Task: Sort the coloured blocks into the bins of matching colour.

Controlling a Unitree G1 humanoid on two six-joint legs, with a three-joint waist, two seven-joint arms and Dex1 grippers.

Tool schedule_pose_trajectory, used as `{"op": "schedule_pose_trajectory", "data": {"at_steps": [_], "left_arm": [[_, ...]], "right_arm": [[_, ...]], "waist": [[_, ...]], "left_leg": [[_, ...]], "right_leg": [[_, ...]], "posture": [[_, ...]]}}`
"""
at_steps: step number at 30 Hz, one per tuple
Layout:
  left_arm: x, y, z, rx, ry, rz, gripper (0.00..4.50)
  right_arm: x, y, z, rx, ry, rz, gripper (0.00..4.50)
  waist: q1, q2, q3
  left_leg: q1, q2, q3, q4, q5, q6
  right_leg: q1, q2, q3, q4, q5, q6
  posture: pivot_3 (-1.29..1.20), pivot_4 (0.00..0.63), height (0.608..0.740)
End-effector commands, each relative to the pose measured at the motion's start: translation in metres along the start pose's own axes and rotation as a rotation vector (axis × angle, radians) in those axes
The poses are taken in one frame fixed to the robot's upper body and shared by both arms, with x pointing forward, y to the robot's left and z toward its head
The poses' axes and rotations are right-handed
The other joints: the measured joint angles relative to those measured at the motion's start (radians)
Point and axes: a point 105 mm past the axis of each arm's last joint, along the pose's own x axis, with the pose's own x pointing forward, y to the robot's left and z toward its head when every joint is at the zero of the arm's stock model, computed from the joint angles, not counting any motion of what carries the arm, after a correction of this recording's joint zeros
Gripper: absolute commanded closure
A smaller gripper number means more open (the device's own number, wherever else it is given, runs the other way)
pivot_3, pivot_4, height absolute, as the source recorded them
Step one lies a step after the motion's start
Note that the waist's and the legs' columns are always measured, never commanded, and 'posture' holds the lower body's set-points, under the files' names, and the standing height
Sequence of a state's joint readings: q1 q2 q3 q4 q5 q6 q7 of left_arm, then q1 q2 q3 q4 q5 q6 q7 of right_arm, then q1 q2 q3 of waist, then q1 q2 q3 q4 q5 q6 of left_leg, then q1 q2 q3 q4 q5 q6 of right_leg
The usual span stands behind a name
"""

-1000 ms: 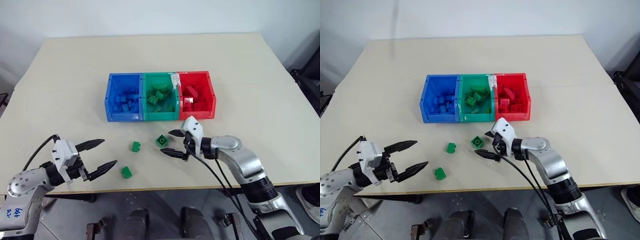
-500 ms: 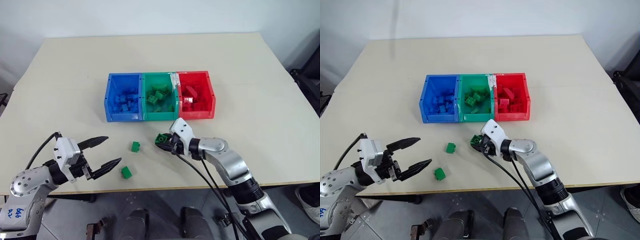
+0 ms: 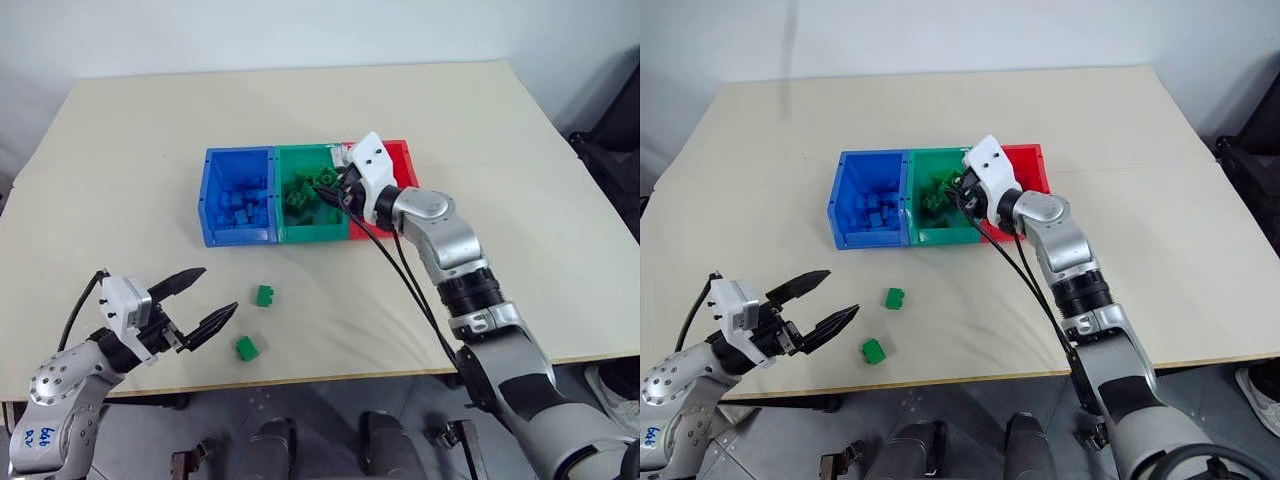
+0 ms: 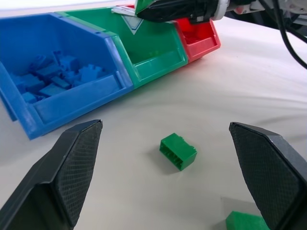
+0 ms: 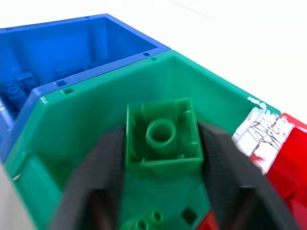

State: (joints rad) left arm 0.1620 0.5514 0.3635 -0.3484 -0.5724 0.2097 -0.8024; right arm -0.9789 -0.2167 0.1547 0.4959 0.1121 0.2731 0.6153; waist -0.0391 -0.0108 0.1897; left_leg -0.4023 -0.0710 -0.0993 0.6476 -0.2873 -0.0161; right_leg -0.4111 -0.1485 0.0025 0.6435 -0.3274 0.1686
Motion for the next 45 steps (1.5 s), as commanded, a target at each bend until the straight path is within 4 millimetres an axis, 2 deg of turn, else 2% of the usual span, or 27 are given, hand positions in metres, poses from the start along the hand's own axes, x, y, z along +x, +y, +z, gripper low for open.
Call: {"op": "schedule_pose_trajectory", "data": {"at_steps": [1, 3, 4, 6, 8, 14, 16, 22, 25, 32, 35, 39, 41, 42, 45], "left_arm": [[-0.001, -0.004, 0.008, 0.038, -0.024, -0.002, 0.00], [-0.003, -0.004, 0.008, 0.038, -0.021, 0.003, 0.00], [-0.004, -0.003, 0.007, 0.038, -0.019, 0.007, 0.00], [-0.010, -0.002, 0.007, 0.038, -0.014, 0.014, 0.00], [-0.018, 0.003, 0.005, 0.040, 0.005, 0.024, 0.00], [-0.041, 0.014, -0.006, 0.047, 0.105, 0.021, 0.00], [-0.051, 0.019, -0.011, 0.035, 0.153, 0.019, 0.00], [-0.073, 0.027, -0.018, 0.073, 0.239, -0.017, 0.00], [-0.073, 0.022, -0.020, 0.086, 0.286, -0.107, 0.00], [-0.036, -0.004, -0.017, 0.169, 0.310, -0.419, 0.00], [-0.006, -0.009, -0.013, 0.220, 0.289, -0.520, 0.00], [0.032, 0.002, -0.010, 0.213, 0.261, -0.468, 0.00], [0.053, 0.008, -0.008, 0.128, 0.252, -0.385, 0.00], [0.057, 0.009, -0.008, 0.102, 0.255, -0.367, 0.00], [0.066, -0.005, -0.004, 0.037, 0.245, -0.367, 0.00]], "right_arm": [[0.001, 0.001, 0.021, -0.040, -0.083, 0.032, 0.95], [-0.004, 0.008, 0.024, -0.051, -0.120, 0.095, 0.24], [-0.008, 0.011, 0.025, -0.067, -0.136, 0.126, 0.03], [-0.027, 0.022, 0.027, -0.095, -0.205, 0.244, 0.03], [-0.054, 0.031, 0.018, -0.163, -0.229, 0.354, 0.03], [-0.130, 0.046, 0.002, -0.111, -0.338, 0.590, 0.03], [-0.151, 0.045, -0.013, -0.100, -0.294, 0.629, 0.03], [-0.181, 0.034, -0.039, 0.019, -0.154, 0.615, 0.03], [-0.193, 0.025, -0.055, -0.007, -0.095, 0.574, 0.03], [-0.200, 0.025, -0.057, -0.036, -0.088, 0.556, 0.03], [-0.203, 0.029, -0.053, -0.033, -0.084, 0.571, 0.03], [-0.207, 0.033, -0.050, -0.040, -0.080, 0.540, 0.03], [-0.210, 0.036, -0.048, -0.038, -0.085, 0.510, 0.03], [-0.211, 0.037, -0.047, -0.036, -0.086, 0.502, 0.03], [-0.215, 0.042, -0.048, -0.033, -0.082, 0.486, 0.03]], "waist": [[0.000, 0.000, 0.000], [-0.001, 0.000, 0.000], [-0.001, 0.000, 0.000], [0.002, 0.000, 0.000], [0.009, 0.000, 0.000], [0.012, 0.000, 0.000], [0.011, 0.000, 0.000], [0.013, 0.000, 0.000], [0.016, 0.000, 0.000], [0.028, 0.000, 0.000], [0.037, 0.000, 0.000], [0.040, 0.000, 0.000], [0.039, 0.000, 0.000], [0.038, 0.000, 0.000], [0.029, 0.000, 0.000]], "left_leg": [[0.000, 0.000, 0.000, 0.000, 0.000, 0.000], [0.000, 0.000, 0.000, 0.000, 0.000, 0.000], [0.000, 0.001, 0.000, 0.000, 0.000, 0.000], [0.000, 0.002, 0.000, 0.000, 0.000, 0.000], [0.000, 0.003, 0.000, 0.000, 0.000, 0.001], [0.000, 0.002, 0.000, 0.001, -0.001, 0.002], [0.000, 0.004, 0.001, 0.001, -0.001, 0.002], [0.000, 0.005, 0.003, 0.001, -0.001, 0.001], [0.000, 0.005, 0.003, 0.001, -0.001, 0.001], [0.000, 0.005, 0.003, 0.002, -0.001, 0.001], [0.000, 0.005, 0.003, 0.002, -0.001, 0.001], [0.000, 0.004, 0.002, 0.004, -0.001, 0.001], [0.000, 0.002, 0.002, 0.003, -0.001, 0.001], [0.000, 0.001, 0.002, 0.003, -0.001, 0.001], [0.000, 0.000, 0.003, 0.003, -0.001, 0.001]], "right_leg": [[0.000, 0.000, 0.000, 0.000, 0.000, 0.000], [0.000, 0.000, 0.000, 0.000, 0.000, 0.000], [0.000, 0.000, 0.000, 0.000, 0.000, 0.000], [0.000, 0.000, 0.000, 0.000, 0.000, 0.000], [0.000, 0.000, 0.000, 0.000, 0.000, 0.000], [0.003, 0.000, 0.000, -0.004, 0.000, 0.000], [0.003, 0.001, 0.000, -0.007, 0.000, 0.000], [0.003, 0.001, 0.000, -0.009, 0.000, 0.000], [0.004, 0.000, 0.000, -0.011, 0.000, 0.000], [0.004, 0.000, -0.001, -0.012, 0.000, 0.001], [0.004, 0.000, -0.001, -0.012, 0.000, 0.001], [0.004, 0.000, -0.001, -0.007, 0.001, 0.001], [0.004, 0.000, -0.001, -0.005, 0.001, 0.001], [0.004, 0.000, -0.001, -0.004, 0.001, 0.001], [0.002, 0.000, -0.001, -0.001, 0.001, 0.001]], "posture": [[0.00, 0.150, 0.740], [0.00, 0.150, 0.740], [0.00, 0.150, 0.740], [0.00, 0.150, 0.740], [0.00, 0.150, 0.740], [0.00, 0.150, 0.740], [0.00, 0.150, 0.740], [0.00, 0.150, 0.740], [0.00, 0.150, 0.740], [0.00, 0.150, 0.740], [0.00, 0.150, 0.740], [0.00, 0.150, 0.740], [0.00, 0.150, 0.740], [0.00, 0.150, 0.740], [0.00, 0.150, 0.740]]}}
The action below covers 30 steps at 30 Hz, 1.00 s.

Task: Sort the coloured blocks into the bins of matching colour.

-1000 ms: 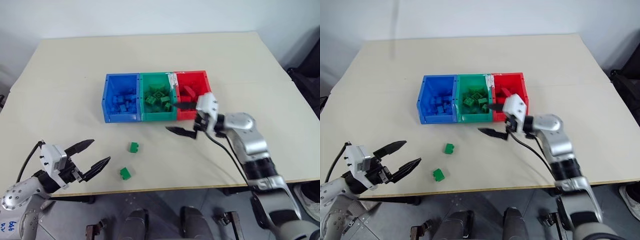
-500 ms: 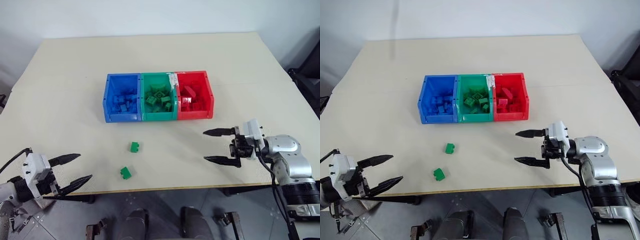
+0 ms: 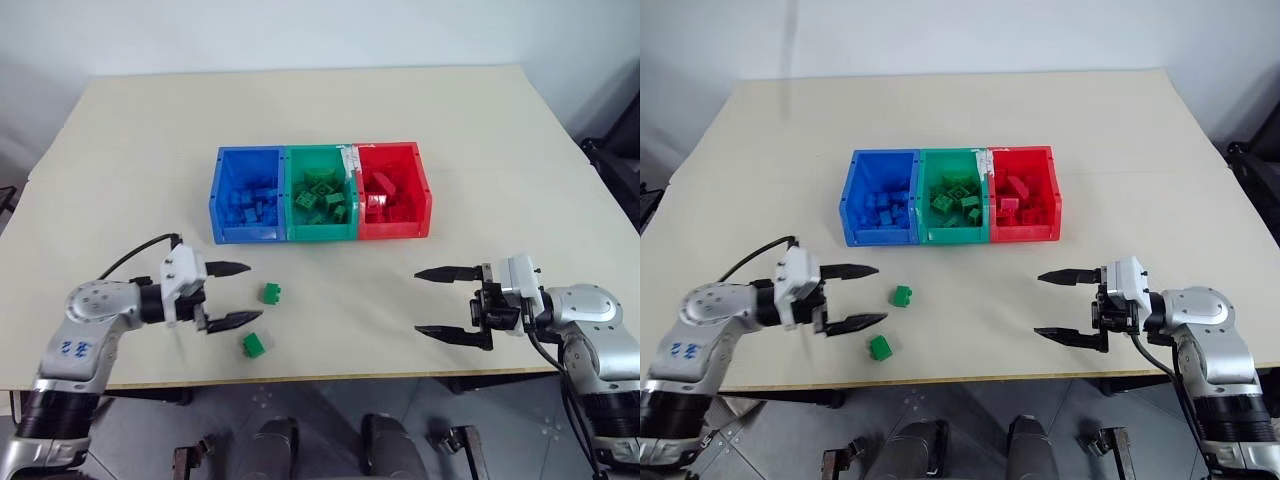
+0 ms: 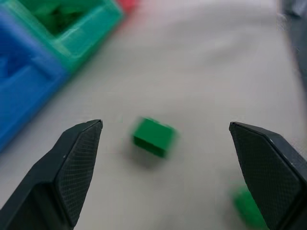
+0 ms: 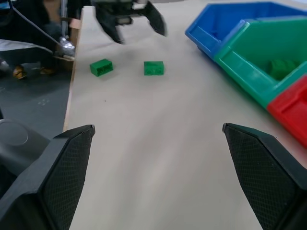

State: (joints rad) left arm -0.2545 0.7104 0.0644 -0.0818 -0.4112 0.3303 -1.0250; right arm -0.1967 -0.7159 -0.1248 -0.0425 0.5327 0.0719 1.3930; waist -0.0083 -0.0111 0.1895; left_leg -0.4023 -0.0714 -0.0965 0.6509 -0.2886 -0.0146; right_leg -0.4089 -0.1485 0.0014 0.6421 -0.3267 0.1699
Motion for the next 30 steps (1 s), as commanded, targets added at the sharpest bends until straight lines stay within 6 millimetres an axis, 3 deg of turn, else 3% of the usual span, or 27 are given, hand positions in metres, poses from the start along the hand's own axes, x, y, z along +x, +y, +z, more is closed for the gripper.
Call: {"op": "schedule_pose_trajectory", "data": {"at_steps": [1, 6, 13, 24, 27, 30], "left_arm": [[0.009, -0.007, 0.006, -0.063, 0.021, 0.039, 0.00], [0.021, -0.016, -0.004, -0.268, 0.132, 0.267, 0.00], [0.020, -0.018, -0.017, -0.329, 0.326, 0.451, 0.00], [0.031, -0.027, -0.021, -0.454, 0.374, 0.489, 0.00], [0.032, -0.026, -0.023, -0.452, 0.380, 0.491, 0.60], [0.032, -0.025, -0.025, -0.449, 0.389, 0.489, 1.47]], "right_arm": [[-0.003, 0.005, 0.012, -0.040, -0.016, -0.025, 0.03], [-0.003, 0.012, 0.010, -0.025, -0.021, -0.060, 0.03], [0.002, 0.008, 0.010, -0.029, -0.033, -0.050, 0.03], [0.009, 0.009, 0.011, -0.028, -0.054, -0.034, 0.03], [0.010, 0.010, 0.010, -0.025, -0.055, -0.033, 0.00], [0.011, 0.009, 0.010, -0.025, -0.058, -0.034, 0.00]], "waist": [[-0.002, 0.000, 0.000], [0.008, 0.000, 0.000], [0.011, 0.000, 0.000], [0.028, 0.000, -0.001], [0.028, 0.000, -0.001], [0.030, 0.000, -0.001]], "left_leg": [[0.000, 0.000, 0.000, 0.000, 0.000, 0.000], [0.000, 0.002, -0.001, 0.002, 0.000, 0.000], [0.000, -0.001, -0.001, 0.004, 0.000, 0.000], [0.001, -0.001, -0.001, 0.006, 0.000, 0.000], [0.001, -0.001, -0.001, 0.006, 0.000, 0.000], [0.001, -0.001, 0.000, 0.006, 0.000, 0.000]], "right_leg": [[0.000, 0.000, 0.000, 0.000, 0.000, 0.000], [0.000, -0.001, 0.001, 0.002, 0.000, 0.000], [0.001, 0.000, 0.001, 0.001, 0.000, 0.000], [0.002, 0.000, 0.001, 0.000, 0.000, 0.000], [0.002, 0.000, 0.002, 0.000, 0.000, 0.000], [0.002, 0.000, 0.002, -0.001, 0.000, 0.000]], "posture": [[0.00, 0.150, 0.740], [0.00, 0.150, 0.740], [0.00, 0.150, 0.740], [0.00, 0.150, 0.740], [0.00, 0.150, 0.740], [0.00, 0.150, 0.740]]}}
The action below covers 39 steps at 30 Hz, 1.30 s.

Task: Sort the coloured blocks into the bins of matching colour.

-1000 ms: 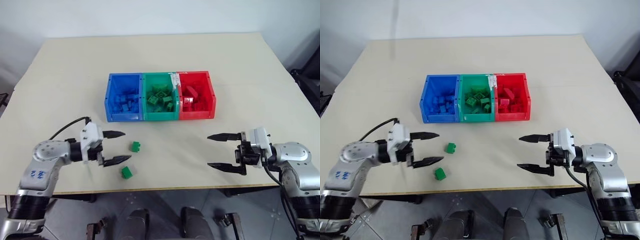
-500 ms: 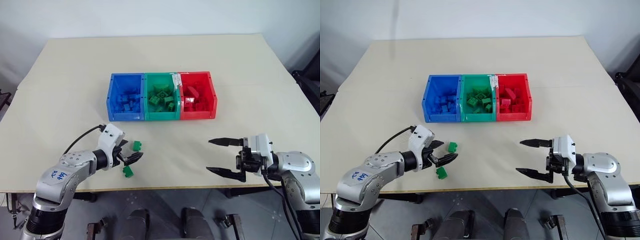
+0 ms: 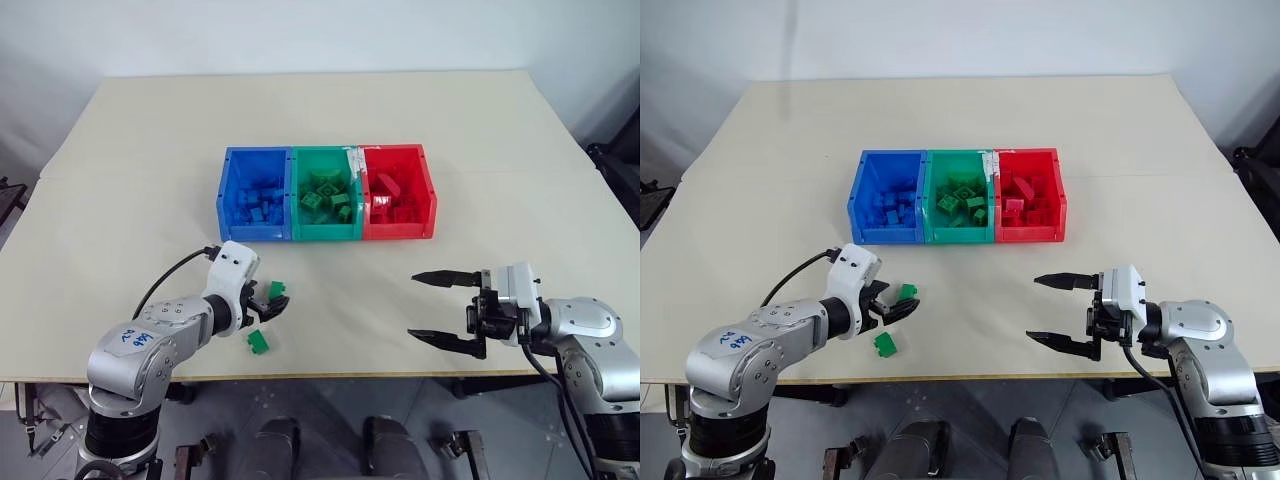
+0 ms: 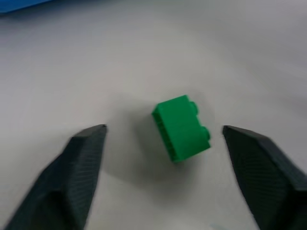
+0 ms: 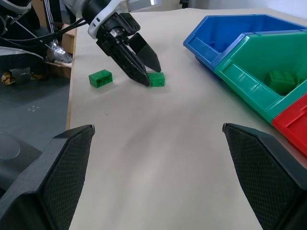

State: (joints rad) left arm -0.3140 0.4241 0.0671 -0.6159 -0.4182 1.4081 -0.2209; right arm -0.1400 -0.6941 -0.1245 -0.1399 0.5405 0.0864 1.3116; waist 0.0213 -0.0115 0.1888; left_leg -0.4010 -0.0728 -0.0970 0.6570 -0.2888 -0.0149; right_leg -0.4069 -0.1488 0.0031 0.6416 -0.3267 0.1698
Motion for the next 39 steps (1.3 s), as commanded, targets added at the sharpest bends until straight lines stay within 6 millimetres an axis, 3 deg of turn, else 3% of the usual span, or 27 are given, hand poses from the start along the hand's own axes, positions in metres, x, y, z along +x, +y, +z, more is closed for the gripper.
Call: {"op": "schedule_pose_trajectory", "data": {"at_steps": [1, 5, 7, 10, 12, 16, 22, 28, 32, 35, 39], "left_arm": [[0.004, 0.002, -0.018, -0.020, 0.084, 0.003, 1.79], [0.006, 0.003, -0.020, -0.018, 0.067, -0.014, 2.99], [0.007, 0.004, -0.022, 0.043, 0.035, -0.031, 2.99], [0.006, 0.009, -0.027, -0.003, -0.013, -0.035, 2.99], [0.004, 0.010, -0.020, -0.023, -0.100, -0.070, 2.99], [-0.011, 0.004, 0.013, 0.111, -0.351, -0.234, 2.99], [-0.026, 0.003, 0.034, 0.264, -0.476, -0.396, 2.99], [-0.013, 0.013, 0.056, 0.402, -0.429, -0.452, 2.99], [-0.004, 0.034, 0.049, 0.483, -0.269, -0.378, 2.99], [-0.003, 0.034, 0.041, 0.452, -0.144, -0.387, 2.45], [0.003, 0.037, 0.045, 0.370, -0.041, -0.290, 1.25]], "right_arm": [[0.003, 0.001, 0.006, -0.018, -0.036, 0.003, 0.00], [0.004, 0.001, 0.007, -0.018, -0.042, -0.001, 0.00], [0.004, 0.001, 0.008, -0.020, -0.050, -0.006, 0.00], [0.004, 0.000, 0.011, -0.018, -0.069, -0.027, 0.00], [0.004, 0.001, 0.013, -0.022, -0.075, -0.037, 0.00], [-0.002, -0.001, 0.013, -0.020, -0.081, -0.099, 0.00], [-0.006, 0.002, 0.012, -0.019, -0.078, -0.135, 0.00], [-0.018, 0.001, 0.013, -0.029, -0.069, -0.230, 0.00], [-0.023, 0.006, 0.012, -0.031, -0.055, -0.260, 0.00], [-0.025, 0.005, 0.012, -0.033, -0.054, -0.272, 0.00], [-0.024, 0.000, 0.017, -0.053, -0.054, -0.263, 0.00]], "waist": [[0.001, 0.000, 0.000], [0.002, 0.000, 0.000], [0.002, 0.000, 0.000], [0.002, 0.002, -0.001], [0.002, 0.003, -0.002], [0.006, 0.003, -0.002], [0.006, 0.003, -0.002], [0.004, 0.003, -0.002], [-0.003, 0.003, -0.002], [-0.012, 0.003, -0.002], [-0.011, 0.002, -0.002]], "left_leg": [[0.000, 0.000, 0.000, 0.000, 0.000, 0.000], [0.000, 0.000, 0.000, 0.000, 0.000, 0.000], [0.000, 0.000, 0.000, 0.000, 0.000, 0.000], [0.000, 0.000, 0.000, 0.000, 0.000, 0.000], [0.001, 0.000, 0.000, 0.000, 0.000, 0.000], [0.002, 0.000, 0.000, 0.000, 0.000, 0.000], [0.002, 0.000, -0.001, -0.001, 0.000, 0.000], [0.002, 0.000, -0.002, -0.001, 0.000, 0.000], [0.004, 0.000, -0.001, -0.004, 0.000, 0.000], [0.005, 0.000, 0.000, -0.006, 0.000, 0.001], [0.005, 0.000, -0.002, -0.005, 0.000, 0.001]], "right_leg": [[0.000, 0.000, 0.000, 0.000, 0.000, 0.000], [0.000, 0.000, 0.000, 0.000, 0.000, 0.000], [0.001, 0.000, 0.000, -0.001, 0.000, 0.000], [0.001, 0.000, 0.000, -0.003, 0.000, 0.000], [0.003, 0.000, 0.000, -0.004, 0.000, 0.000], [0.005, 0.000, -0.001, -0.005, 0.000, 0.000], [0.005, 0.000, -0.001, -0.006, 0.000, 0.000], [0.007, 0.000, -0.003, -0.007, 0.000, 0.000], [0.007, 0.000, -0.003, -0.005, 0.000, 0.001], [0.007, 0.001, -0.002, -0.005, 0.000, 0.001], [0.008, 0.001, -0.002, -0.004, 0.000, 0.001]], "posture": [[0.00, 0.150, 0.740], [0.00, 0.150, 0.740], [0.00, 0.150, 0.740], [0.00, 0.150, 0.740], [0.00, 0.150, 0.740], [0.00, 0.150, 0.740], [0.00, 0.150, 0.740], [0.00, 0.150, 0.740], [0.00, 0.150, 0.740], [0.00, 0.150, 0.740], [0.00, 0.150, 0.740]]}}
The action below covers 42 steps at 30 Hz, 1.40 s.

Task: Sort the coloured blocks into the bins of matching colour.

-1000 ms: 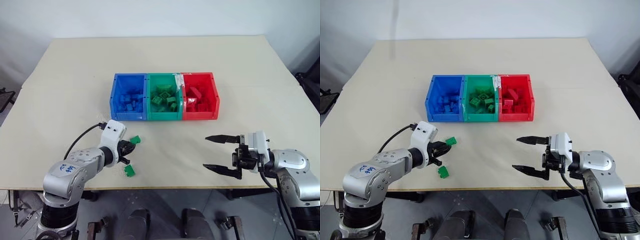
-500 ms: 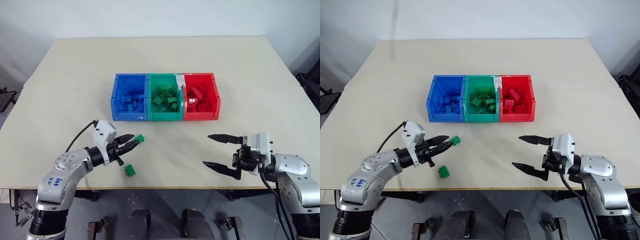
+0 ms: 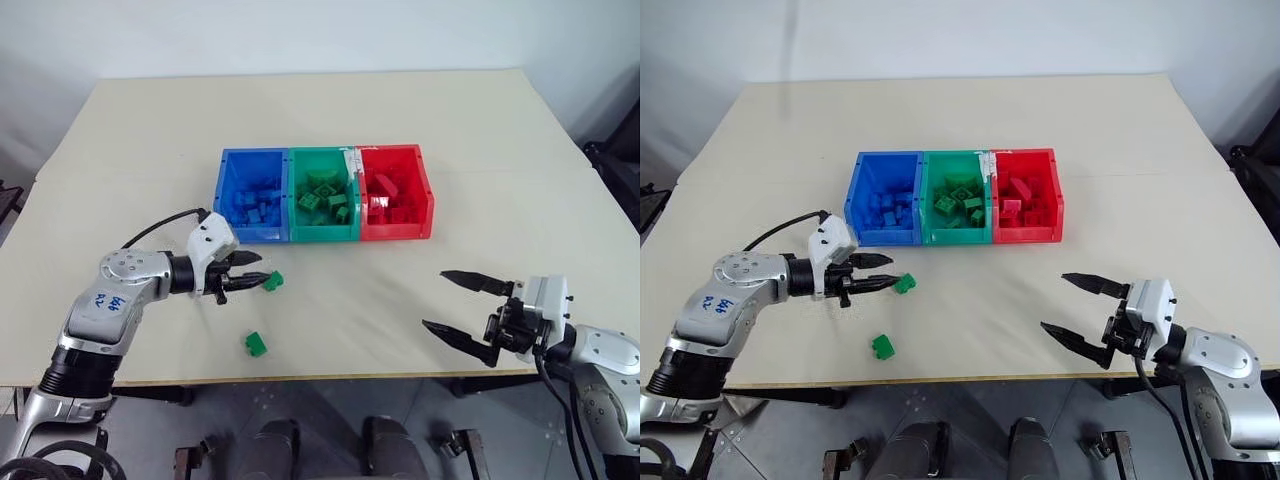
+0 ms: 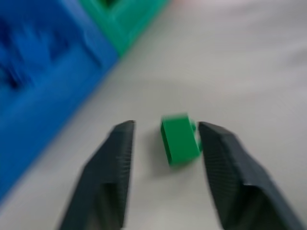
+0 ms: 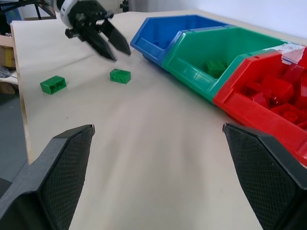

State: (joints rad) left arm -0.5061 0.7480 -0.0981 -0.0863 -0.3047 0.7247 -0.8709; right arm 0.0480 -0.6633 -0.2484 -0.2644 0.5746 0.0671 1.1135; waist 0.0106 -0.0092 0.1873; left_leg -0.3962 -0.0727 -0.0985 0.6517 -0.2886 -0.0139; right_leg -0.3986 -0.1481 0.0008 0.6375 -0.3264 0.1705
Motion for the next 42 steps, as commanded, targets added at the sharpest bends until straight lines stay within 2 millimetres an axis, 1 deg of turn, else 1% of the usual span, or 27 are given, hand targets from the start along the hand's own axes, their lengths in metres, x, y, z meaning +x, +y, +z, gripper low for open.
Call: {"op": "schedule_pose_trajectory", "data": {"at_steps": [1, 5, 9, 11, 15, 18, 23, 24, 27, 29, 33, 36, 39, 42], "left_arm": [[-0.002, 0.001, 0.012, -0.009, 0.057, 0.061, 1.25], [0.002, -0.010, 0.015, -0.060, 0.113, 0.048, 1.25], [0.009, -0.019, 0.010, -0.070, 0.151, 0.053, 1.25], [0.012, -0.018, 0.004, -0.040, 0.185, 0.079, 1.25], [0.013, -0.020, 0.000, -0.055, 0.186, 0.081, 1.25], [0.018, -0.020, -0.005, -0.073, 0.189, 0.079, 1.82], [0.023, -0.019, -0.014, -0.093, 0.194, 0.071, 3.30], [0.023, -0.019, -0.014, -0.092, 0.192, 0.066, 3.53], [0.024, -0.021, -0.010, -0.069, 0.142, 0.033, 3.53], [0.025, -0.025, 0.001, -0.060, 0.039, -0.018, 3.53], [0.012, -0.023, 0.023, 0.049, -0.116, -0.104, 3.53], [0.007, -0.018, 0.048, 0.112, -0.224, -0.149, 3.53], [0.018, -0.009, 0.082, 0.132, -0.338, -0.139, 3.53], [0.040, 0.001, 0.110, 0.188, -0.400, -0.108, 3.53]], "right_arm": [[0.001, -0.005, 0.018, -0.061, -0.039, 0.006, 0.00], [0.003, -0.006, 0.021, -0.071, -0.041, 0.016, 0.00], [0.004, -0.005, 0.020, -0.071, -0.043, 0.022, 0.00], [0.006, -0.004, 0.020, -0.071, -0.045, 0.025, 0.00], [0.007, -0.003, 0.021, -0.071, -0.050, 0.027, 0.00], [0.008, -0.002, 0.021, -0.071, -0.052, 0.027, 0.00], [0.008, -0.001, 0.020, -0.069, -0.052, 0.025, 0.00], [0.008, -0.001, 0.020, -0.067, -0.051, 0.024, 0.00], [0.007, 0.000, 0.020, -0.064, -0.050, 0.017, 0.00], [0.006, 0.001, 0.020, -0.062, -0.051, 0.006, 0.00], [0.003, 0.000, 0.022, -0.056, -0.065, -0.042, 0.00], [-0.003, -0.004, 0.024, -0.053, -0.073, -0.097, 0.00], [-0.016, -0.018, 0.029, -0.039, -0.102, -0.211, 0.00], [-0.026, -0.026, 0.032, -0.032, -0.133, -0.313, 0.00]], "waist": [[0.001, 0.000, 0.000], [0.001, 0.000, 0.000], [0.001, 0.000, 0.000], [0.001, 0.000, 0.000], [0.002, 0.000, 0.000], [0.002, 0.000, 0.000], [0.008, 0.000, 0.000], [0.009, 0.000, 0.000], [0.011, 0.000, 0.000], [0.013, 0.000, 0.000], [0.013, 0.000, 0.000], [0.015, 0.000, 0.000], [0.021, 0.000, 0.000], [0.024, -0.001, 0.000]], "left_leg": [[0.000, 0.000, 0.000, 0.000, 0.000, 0.000], [0.000, 0.000, -0.001, 0.000, 0.000, 0.000], [0.000, 0.000, -0.001, -0.001, 0.000, 0.000], [0.000, 0.000, -0.001, 0.000, 0.000, 0.000], [0.000, 0.000, -0.001, -0.001, 0.000, 0.000], [0.000, 0.000, -0.001, 0.000, 0.000, 0.000], [0.001, 0.000, -0.001, 0.000, 0.000, 0.000], [0.003, 0.000, 0.000, -0.001, 0.000, 0.000], [0.006, 0.000, 0.000, -0.002, 0.000, 0.000], [0.006, 0.000, 0.000, -0.002, 0.000, 0.000], [0.005, 0.000, 0.000, -0.001, 0.000, 0.000], [0.005, 0.000, 0.000, -0.001, 0.000, 0.000], [0.005, -0.001, 0.000, 0.000, 0.000, 0.000], [0.005, -0.001, 0.000, 0.001, 0.000, 0.001]], "right_leg": [[0.000, 0.000, 0.000, 0.000, 0.000, 0.000], [0.000, 0.000, 0.000, 0.000, 0.000, 0.000], [0.000, 0.000, 0.000, 0.000, 0.000, 0.000], [0.000, 0.000, 0.000, 0.000, 0.000, 0.000], [0.001, 0.000, 0.000, 0.000, 0.000, 0.000], [0.001, 0.000, 0.000, -0.001, 0.000, 0.000], [0.002, 0.000, 0.000, -0.001, 0.000, 0.000], [0.003, 0.000, 0.000, -0.001, 0.000, 0.000], [0.006, 0.000, 0.000, -0.003, 0.000, 0.000], [0.006, 0.000, 0.000, -0.004, 0.000, 0.000], [0.006, 0.000, 0.000, -0.008, 0.000, 0.000], [0.006, 0.000, 0.000, -0.008, 0.000, 0.000], [0.007, 0.000, -0.001, -0.009, 0.001, 0.001], [0.008, 0.000, -0.001, -0.010, 0.001, 0.002]], "posture": [[0.00, 0.150, 0.740], [0.00, 0.150, 0.740], [0.00, 0.150, 0.740], [0.00, 0.150, 0.740], [0.00, 0.150, 0.740], [0.00, 0.150, 0.740], [0.00, 0.150, 0.740], [0.00, 0.150, 0.740], [0.00, 0.150, 0.740], [0.00, 0.150, 0.740], [0.00, 0.150, 0.740], [0.00, 0.150, 0.740], [0.00, 0.150, 0.740], [0.00, 0.150, 0.740]]}}
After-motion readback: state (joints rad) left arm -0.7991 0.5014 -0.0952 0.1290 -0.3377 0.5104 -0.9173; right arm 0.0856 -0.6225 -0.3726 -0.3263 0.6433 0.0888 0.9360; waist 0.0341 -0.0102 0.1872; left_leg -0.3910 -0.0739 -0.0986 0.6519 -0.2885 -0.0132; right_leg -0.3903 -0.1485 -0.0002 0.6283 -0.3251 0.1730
